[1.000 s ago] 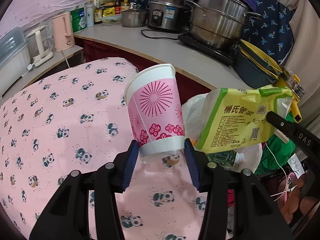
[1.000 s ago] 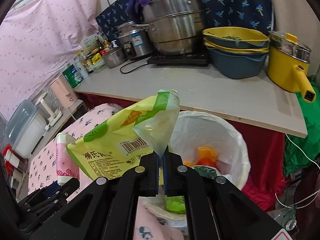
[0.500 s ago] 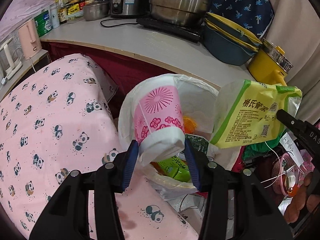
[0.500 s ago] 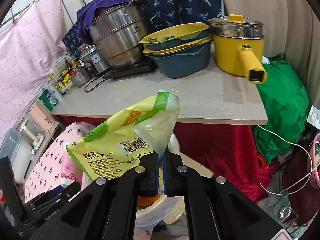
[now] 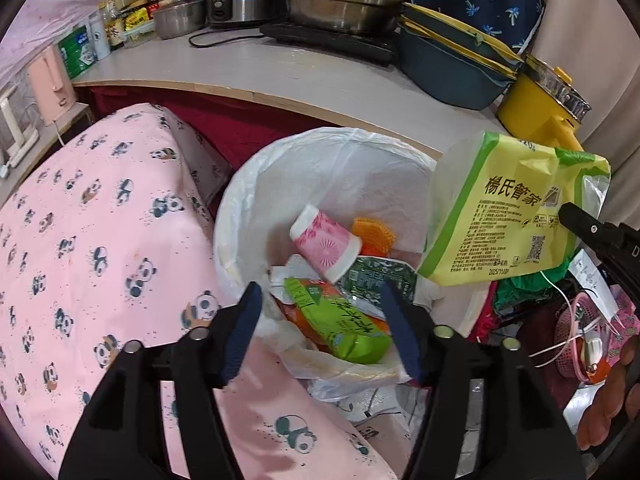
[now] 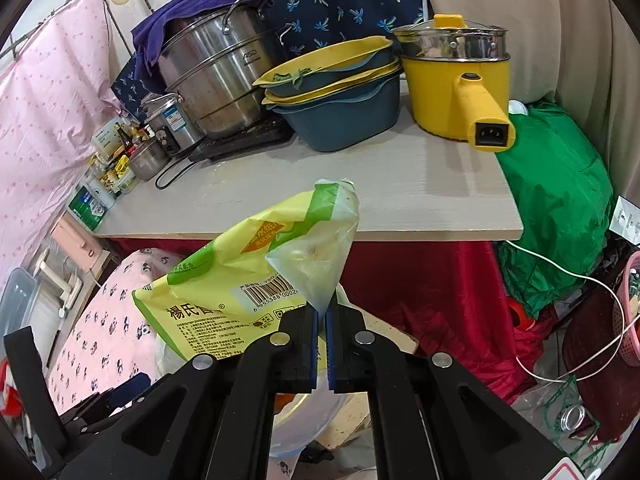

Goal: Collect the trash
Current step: 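Open both tools to drop the cup and tissue pack into the bin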

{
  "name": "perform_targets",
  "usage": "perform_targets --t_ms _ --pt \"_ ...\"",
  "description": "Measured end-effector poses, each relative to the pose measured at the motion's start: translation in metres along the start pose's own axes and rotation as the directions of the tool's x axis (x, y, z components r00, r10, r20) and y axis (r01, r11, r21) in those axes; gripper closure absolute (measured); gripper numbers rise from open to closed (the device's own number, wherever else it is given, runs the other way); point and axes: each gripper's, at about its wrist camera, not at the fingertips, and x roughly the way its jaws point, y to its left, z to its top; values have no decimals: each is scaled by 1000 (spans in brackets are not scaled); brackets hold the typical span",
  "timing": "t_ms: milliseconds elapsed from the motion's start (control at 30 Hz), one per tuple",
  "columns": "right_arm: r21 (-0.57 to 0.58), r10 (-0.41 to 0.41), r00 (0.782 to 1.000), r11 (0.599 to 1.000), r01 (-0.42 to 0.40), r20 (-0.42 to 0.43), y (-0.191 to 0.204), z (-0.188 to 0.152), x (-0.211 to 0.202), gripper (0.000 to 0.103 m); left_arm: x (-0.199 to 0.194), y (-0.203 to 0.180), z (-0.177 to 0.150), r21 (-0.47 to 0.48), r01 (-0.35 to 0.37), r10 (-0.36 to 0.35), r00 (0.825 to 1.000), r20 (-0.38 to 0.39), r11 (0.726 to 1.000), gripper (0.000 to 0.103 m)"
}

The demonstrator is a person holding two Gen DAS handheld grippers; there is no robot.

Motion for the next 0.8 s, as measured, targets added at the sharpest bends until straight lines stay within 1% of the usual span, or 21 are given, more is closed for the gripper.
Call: perform_targets --t_ms 167,367,600,700,800 --pt "-10 26 999 1000 -27 -24 18 -4 12 98 -8 13 -1 -11 -46 46 999 25 999 36" --pt "-55 53 997 997 -55 -49 47 -8 24 97 -15 32 -2 -47 -85 87 995 42 995 33" --pt "-92 69 996 993 -75 -62 72 -12 29 84 -18 47 -5 -64 -119 122 991 50 991 31" --pt "-108 71 996 991 -76 -55 79 -14 27 72 -20 51 -6 -73 -120 124 991 51 990 31" --pt "-115 72 996 990 -77 -46 83 -14 22 70 -24 52 -7 -76 -126 130 990 56 989 29"
